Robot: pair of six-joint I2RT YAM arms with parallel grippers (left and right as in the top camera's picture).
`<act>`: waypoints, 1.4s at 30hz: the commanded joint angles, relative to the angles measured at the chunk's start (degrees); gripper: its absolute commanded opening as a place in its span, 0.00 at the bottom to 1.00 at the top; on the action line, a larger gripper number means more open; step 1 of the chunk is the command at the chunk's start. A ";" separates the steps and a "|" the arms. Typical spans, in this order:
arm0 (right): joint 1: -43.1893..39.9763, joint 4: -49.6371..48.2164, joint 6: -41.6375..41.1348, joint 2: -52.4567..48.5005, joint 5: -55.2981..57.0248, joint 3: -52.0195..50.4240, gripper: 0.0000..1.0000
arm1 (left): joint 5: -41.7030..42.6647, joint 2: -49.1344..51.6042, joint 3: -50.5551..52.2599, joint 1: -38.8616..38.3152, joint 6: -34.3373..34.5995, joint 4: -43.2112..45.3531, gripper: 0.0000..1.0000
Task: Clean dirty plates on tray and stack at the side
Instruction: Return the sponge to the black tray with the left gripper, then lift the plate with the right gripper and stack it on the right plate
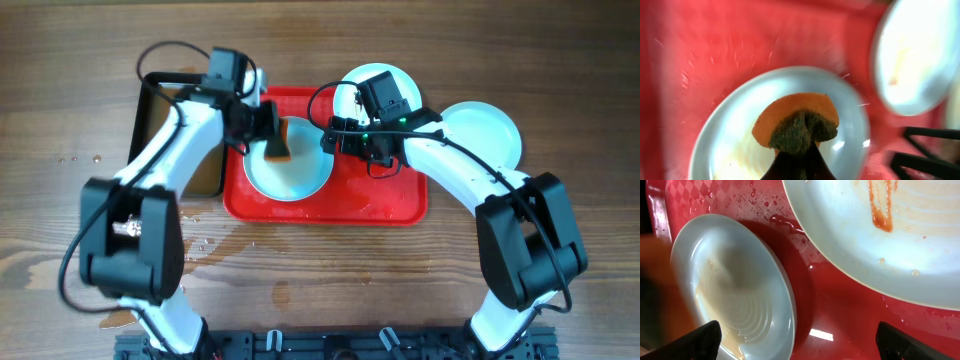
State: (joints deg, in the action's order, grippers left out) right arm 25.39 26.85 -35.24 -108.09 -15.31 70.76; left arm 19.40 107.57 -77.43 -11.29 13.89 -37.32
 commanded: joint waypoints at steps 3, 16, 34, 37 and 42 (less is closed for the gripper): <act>0.13 -0.52 0.55 0.63 1.01 0.15 1.00 | 1.57 -12.85 -6.12 6.32 3.50 -2.62 0.04; 1.14 -2.36 -1.27 -0.94 -3.54 0.04 0.86 | -5.40 -15.63 -5.99 16.24 2.78 -17.27 0.04; 6.10 -3.69 -15.93 -10.34 -1.36 0.15 0.05 | -5.99 -12.24 -4.09 16.17 1.49 -16.52 0.04; 4.63 -1.79 -10.93 -9.86 -2.71 2.56 0.05 | -5.99 -9.92 -4.04 16.17 1.49 -16.37 0.04; 4.04 8.37 1.40 -7.30 4.70 10.60 0.04 | -6.01 -8.11 -4.04 16.17 1.49 -15.93 0.04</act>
State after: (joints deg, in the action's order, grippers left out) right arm 29.78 33.01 -43.35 -116.84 -16.43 76.40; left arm 13.67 98.70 -81.82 4.67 16.56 -53.80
